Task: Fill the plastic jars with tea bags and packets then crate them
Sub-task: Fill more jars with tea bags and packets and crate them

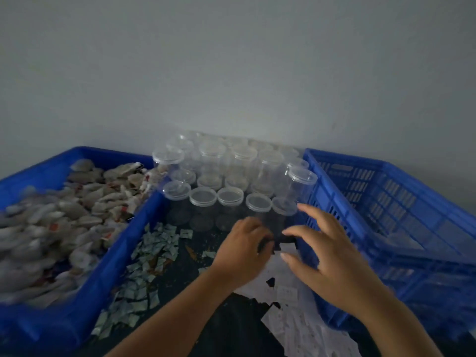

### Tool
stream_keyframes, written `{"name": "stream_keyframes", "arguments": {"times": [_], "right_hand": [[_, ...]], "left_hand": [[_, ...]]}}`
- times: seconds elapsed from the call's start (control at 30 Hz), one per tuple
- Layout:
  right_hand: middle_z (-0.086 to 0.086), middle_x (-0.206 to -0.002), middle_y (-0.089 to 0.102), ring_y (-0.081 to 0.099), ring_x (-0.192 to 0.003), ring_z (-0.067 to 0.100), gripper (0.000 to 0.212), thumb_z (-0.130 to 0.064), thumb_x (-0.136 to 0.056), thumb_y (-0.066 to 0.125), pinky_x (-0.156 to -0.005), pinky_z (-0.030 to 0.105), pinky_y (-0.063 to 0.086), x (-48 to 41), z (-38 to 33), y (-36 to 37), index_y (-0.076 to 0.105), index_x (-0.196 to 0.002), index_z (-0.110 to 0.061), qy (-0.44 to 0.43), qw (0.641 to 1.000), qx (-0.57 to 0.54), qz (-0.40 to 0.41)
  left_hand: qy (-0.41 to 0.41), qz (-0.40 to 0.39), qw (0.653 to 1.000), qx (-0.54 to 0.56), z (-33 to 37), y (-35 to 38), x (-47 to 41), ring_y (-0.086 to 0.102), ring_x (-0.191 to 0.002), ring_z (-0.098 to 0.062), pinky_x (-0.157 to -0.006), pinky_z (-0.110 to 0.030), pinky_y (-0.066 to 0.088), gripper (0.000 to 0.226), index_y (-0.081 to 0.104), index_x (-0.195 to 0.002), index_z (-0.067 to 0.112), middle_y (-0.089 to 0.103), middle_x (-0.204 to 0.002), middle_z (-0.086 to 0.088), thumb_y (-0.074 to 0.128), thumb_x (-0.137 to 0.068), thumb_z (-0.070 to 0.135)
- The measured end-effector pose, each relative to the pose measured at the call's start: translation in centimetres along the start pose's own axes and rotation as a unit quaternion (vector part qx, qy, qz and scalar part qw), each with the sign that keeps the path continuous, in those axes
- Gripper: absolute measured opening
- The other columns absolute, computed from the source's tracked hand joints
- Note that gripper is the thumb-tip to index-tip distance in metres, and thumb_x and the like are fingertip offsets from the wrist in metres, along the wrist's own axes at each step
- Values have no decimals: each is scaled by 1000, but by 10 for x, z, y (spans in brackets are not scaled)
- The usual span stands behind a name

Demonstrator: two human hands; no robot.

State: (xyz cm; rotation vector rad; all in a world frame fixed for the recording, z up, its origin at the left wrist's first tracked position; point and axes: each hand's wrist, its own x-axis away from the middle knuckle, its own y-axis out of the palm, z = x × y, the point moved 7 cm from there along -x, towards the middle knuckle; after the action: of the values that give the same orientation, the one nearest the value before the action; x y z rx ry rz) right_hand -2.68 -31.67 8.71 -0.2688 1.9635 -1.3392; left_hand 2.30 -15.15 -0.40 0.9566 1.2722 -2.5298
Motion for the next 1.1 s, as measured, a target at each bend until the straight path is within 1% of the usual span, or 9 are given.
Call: {"name": "stream_keyframes", "arguments": {"times": [0.1, 0.23, 0.4, 0.47, 0.57, 0.7, 0.87, 0.97, 1.1], "right_hand": [[-19, -172, -4, 0, -158, 3, 68, -63, -91, 67, -114, 35, 24, -25, 27, 41, 42, -152, -44, 79, 996, -8, -28], [0, -172, 12, 19, -158, 22, 98, -50, -87, 84, -125, 45, 28, -77, 68, 71, 25, -164, -32, 225, 959, -165, 56], [14, -170, 30, 41, -152, 33, 121, -38, -80, 95, -120, 45, 42, -112, 116, 118, 15, -168, -14, 473, 739, -425, 221], [19, -166, 37, 42, -151, 39, 115, -41, -83, 92, -121, 49, 39, -124, 128, 136, 19, -166, -9, 522, 702, -423, 237], [16, -175, 21, 23, -161, 37, 121, -50, -84, 88, -132, 49, 20, -135, 148, 155, 10, -169, -12, 544, 710, -382, 233], [16, -175, 21, 21, -161, 37, 119, -60, -85, 81, -132, 52, 19, -139, 176, 167, 13, -169, -11, 573, 721, -323, 218], [16, -165, 34, 41, -150, 37, 99, -54, -89, 81, -117, 57, 46, -117, 149, 143, 30, -165, -14, 502, 744, -273, 348], [5, -150, 46, 59, -132, 20, 90, -53, -88, 83, -104, 44, 59, -87, 96, 141, 39, -156, -15, 402, 748, -355, 392], [-33, -139, 51, 53, -116, -24, 81, -70, -77, 81, -82, 16, 58, -16, 10, 181, 37, -144, -59, 339, 780, -463, 249]], "left_hand": [[-213, -42, 972, -92, -98, 11, 72, 53, -109, -13, -95, -28, 50, 32, 69, -115, 26, 49, -114, 7, 59, -102, 53], [-283, -9, 959, -21, -130, 19, 94, 58, -93, -6, -82, -26, 52, 18, 63, -100, 37, 52, -102, 18, 59, -100, 55], [-293, -16, 956, -7, -136, 23, 94, 55, -84, 1, -77, -26, 53, 22, 59, -86, 40, 50, -95, 22, 62, -94, 61], [-296, -7, 955, 8, -137, 22, 96, 56, -84, 0, -79, -27, 54, 23, 58, -84, 40, 50, -94, 22, 62, -94, 60], [-297, 12, 955, 15, -140, 20, 95, 58, -83, -2, -80, -31, 56, 24, 58, -81, 39, 51, -93, 21, 62, -94, 59], [-294, 23, 956, 12, -141, 19, 95, 57, -80, 0, -77, -30, 56, 27, 56, -79, 38, 52, -91, 20, 60, -92, 62], [-296, 25, 955, 15, -141, 20, 96, 56, -77, 1, -74, -27, 53, 30, 57, -79, 37, 53, -89, 19, 59, -92, 64], [-293, 28, 956, 8, -141, 20, 96, 56, -74, 1, -69, -23, 49, 34, 56, -78, 37, 54, -87, 18, 54, -93, 68], [-292, 44, 955, 11, -142, 17, 94, 54, -69, -1, -60, -22, 39, 37, 54, -74, 35, 55, -79, 14, 49, -102, 58]]}}
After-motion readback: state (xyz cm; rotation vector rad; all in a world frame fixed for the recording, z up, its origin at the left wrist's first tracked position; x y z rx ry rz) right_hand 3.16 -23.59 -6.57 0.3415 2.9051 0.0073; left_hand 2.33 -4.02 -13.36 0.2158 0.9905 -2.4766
